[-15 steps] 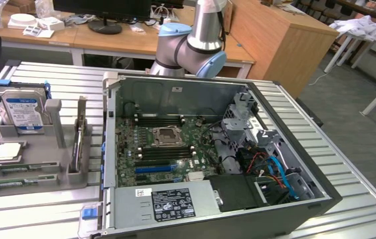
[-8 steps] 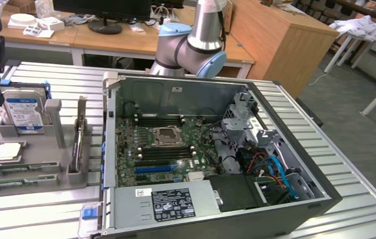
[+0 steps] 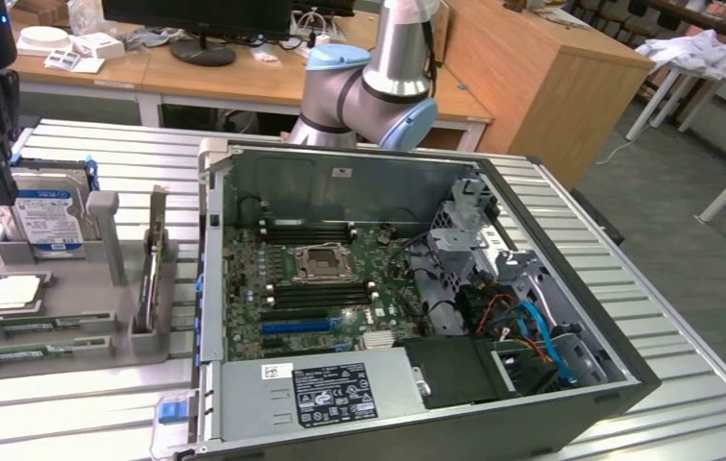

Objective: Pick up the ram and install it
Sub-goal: 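Pick up the ram and move it above insertion slot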

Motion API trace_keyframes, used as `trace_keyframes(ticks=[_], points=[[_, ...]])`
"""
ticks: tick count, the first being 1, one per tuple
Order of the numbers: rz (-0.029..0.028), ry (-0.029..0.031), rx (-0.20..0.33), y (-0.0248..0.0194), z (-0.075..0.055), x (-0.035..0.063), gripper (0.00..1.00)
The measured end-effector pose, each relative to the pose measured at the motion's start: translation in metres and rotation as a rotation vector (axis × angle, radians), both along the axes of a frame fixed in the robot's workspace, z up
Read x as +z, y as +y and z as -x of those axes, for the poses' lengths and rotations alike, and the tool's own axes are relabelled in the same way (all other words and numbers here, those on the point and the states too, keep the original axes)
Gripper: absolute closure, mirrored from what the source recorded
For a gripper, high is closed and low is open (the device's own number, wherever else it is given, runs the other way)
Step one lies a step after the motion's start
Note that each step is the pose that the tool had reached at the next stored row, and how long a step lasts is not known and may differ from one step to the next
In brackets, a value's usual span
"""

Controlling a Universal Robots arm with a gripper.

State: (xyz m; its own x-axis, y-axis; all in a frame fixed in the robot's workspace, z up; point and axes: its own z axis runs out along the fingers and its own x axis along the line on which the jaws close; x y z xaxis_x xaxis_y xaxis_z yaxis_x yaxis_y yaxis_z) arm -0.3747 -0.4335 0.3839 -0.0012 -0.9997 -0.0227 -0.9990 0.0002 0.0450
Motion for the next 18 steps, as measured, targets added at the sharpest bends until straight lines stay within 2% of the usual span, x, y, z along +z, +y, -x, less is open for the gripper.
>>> trace_keyframes(ticks=[12,13,14,15,16,17,18], points=[[0.0000,0.0000,0.000,0.0000,0.0000,0.0000,0.89],[-0.0001,0.0000,0.000,0.0000,0.0000,0.0000,0.83],[-0.0001,0.0000,0.000,0.0000,0.0000,0.0000,0.83],[-0.0001,0.0000,0.000,0.0000,0.0000,0.0000,0.77],[0.0000,0.0000,0.000,0.0000,0.0000,0.0000,0.77],[-0.0001,0.0000,0.000,0.0000,0.0000,0.0000,0.70],[0.0000,0.0000,0.000,0.0000,0.0000,0.0000,0.70]])
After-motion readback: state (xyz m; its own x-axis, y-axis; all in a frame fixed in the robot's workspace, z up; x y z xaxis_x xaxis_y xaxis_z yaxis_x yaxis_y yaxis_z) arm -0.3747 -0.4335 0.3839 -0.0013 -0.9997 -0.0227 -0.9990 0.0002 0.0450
